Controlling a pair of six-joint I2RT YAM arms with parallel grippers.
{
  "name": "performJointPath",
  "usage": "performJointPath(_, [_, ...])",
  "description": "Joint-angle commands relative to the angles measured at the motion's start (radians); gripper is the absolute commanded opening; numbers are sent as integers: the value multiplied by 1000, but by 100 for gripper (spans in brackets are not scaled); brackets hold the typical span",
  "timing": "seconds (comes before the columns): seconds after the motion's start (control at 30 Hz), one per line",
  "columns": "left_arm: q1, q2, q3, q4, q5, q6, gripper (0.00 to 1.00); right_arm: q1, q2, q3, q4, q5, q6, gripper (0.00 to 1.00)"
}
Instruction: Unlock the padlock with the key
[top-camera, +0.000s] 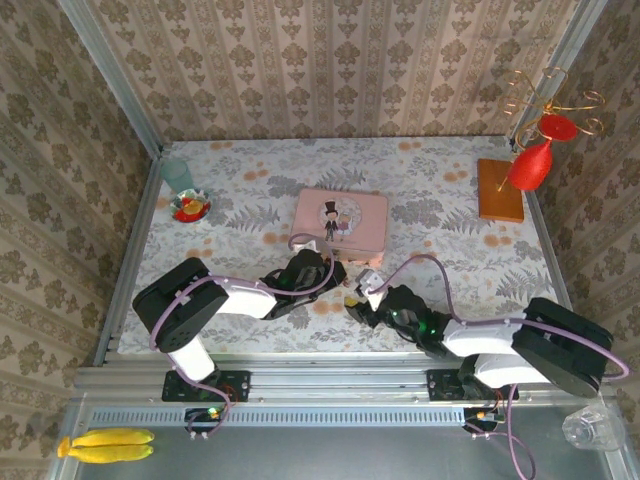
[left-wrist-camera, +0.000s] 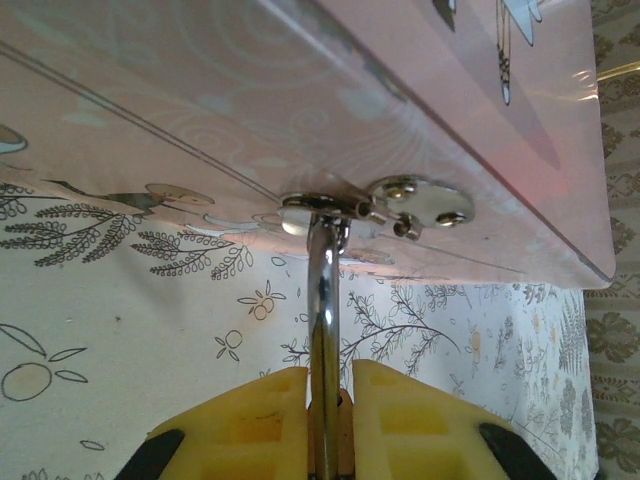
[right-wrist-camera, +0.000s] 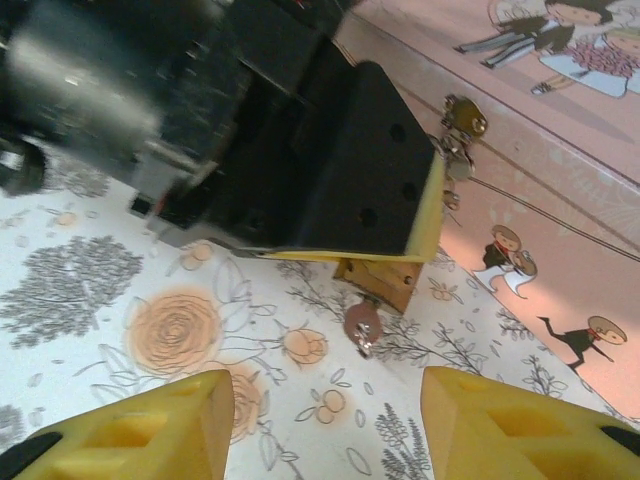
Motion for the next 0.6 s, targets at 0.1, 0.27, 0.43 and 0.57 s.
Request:
performJointPath(0.1, [-11,-48,-10,121,22,-14,0,6,139,81,95,101,-10,49])
performJointPath(0.27, [-9,-52,-26,158,31,-18,0,5,234,185,18,124,-6,44])
performJointPath(0.43, [-2,-62,-37,171,33,-18,0,6,286,203,15,151,6,42])
performJointPath(0.57, [8,-62,-42,179,32,-22,0,5,287,177,47,203,12,44])
